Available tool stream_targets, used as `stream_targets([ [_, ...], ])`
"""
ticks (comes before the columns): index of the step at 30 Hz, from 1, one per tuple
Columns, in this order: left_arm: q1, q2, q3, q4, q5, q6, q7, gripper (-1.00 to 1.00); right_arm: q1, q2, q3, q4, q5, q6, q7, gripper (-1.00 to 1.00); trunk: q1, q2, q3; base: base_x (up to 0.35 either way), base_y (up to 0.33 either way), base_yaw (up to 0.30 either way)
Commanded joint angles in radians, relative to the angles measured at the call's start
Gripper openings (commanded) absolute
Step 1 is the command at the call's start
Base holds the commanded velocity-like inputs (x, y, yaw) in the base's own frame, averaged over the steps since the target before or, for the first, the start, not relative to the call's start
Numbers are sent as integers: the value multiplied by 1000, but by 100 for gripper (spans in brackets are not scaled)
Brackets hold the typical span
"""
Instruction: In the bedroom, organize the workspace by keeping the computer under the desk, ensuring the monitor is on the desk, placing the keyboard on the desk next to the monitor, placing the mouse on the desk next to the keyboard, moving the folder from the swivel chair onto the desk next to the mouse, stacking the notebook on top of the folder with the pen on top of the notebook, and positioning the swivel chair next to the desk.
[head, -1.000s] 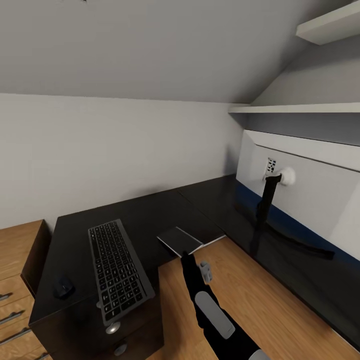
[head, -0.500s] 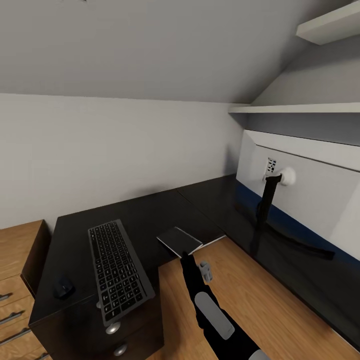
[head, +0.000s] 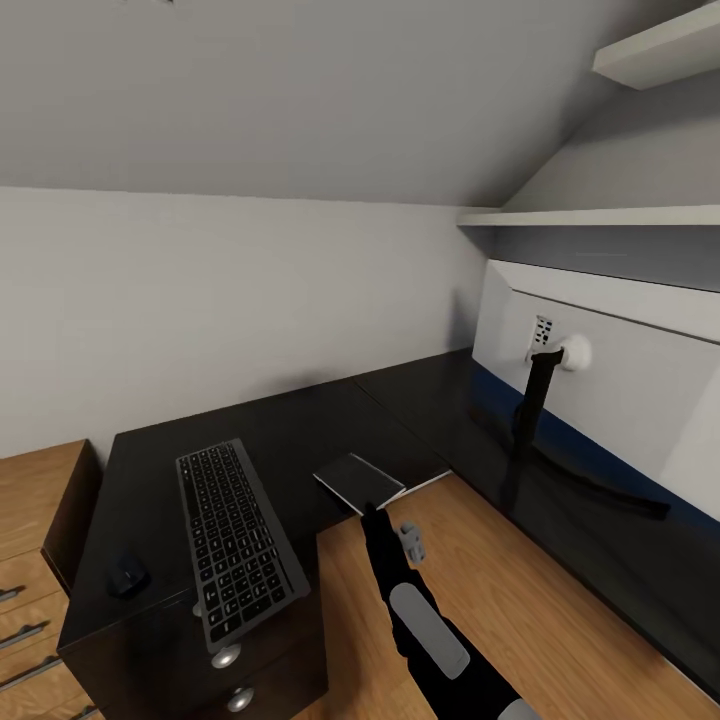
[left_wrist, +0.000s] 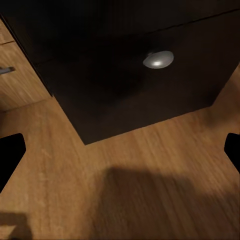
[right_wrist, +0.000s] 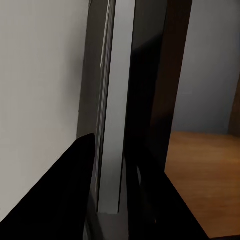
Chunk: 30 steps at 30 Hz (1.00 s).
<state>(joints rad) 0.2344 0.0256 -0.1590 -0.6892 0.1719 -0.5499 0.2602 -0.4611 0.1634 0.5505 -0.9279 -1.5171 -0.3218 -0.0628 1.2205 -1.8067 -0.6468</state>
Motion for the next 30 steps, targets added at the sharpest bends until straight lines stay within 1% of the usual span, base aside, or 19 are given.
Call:
stream_targets([
  [1,0,2,-8,-1,11,-3,7,100,-1,-1,2,8,-26,-9,-4,-100,0,0,-1,0,0,0],
  [10,0,-4,-10,-4,15,-3,8,100,-1,-2,3,7,-20,-8,10,-100,0,0,-1,0,0,0],
  [17,-1,-6,-10,-4,15,-4,8,100,-1,-3,3,3,-20,-8,38,-100,27,-49,-23,0,0,0],
  [23,0,-6,-10,-4,15,-4,8,100,-1,-4,3,2,-20,-8,39,-100,50,-91,-42,0,0,0],
  [30,0,-6,-11,-4,14,-4,8,100,-1,-4,3,1,-20,-8,40,-100,50,-91,-42,0,0,0],
])
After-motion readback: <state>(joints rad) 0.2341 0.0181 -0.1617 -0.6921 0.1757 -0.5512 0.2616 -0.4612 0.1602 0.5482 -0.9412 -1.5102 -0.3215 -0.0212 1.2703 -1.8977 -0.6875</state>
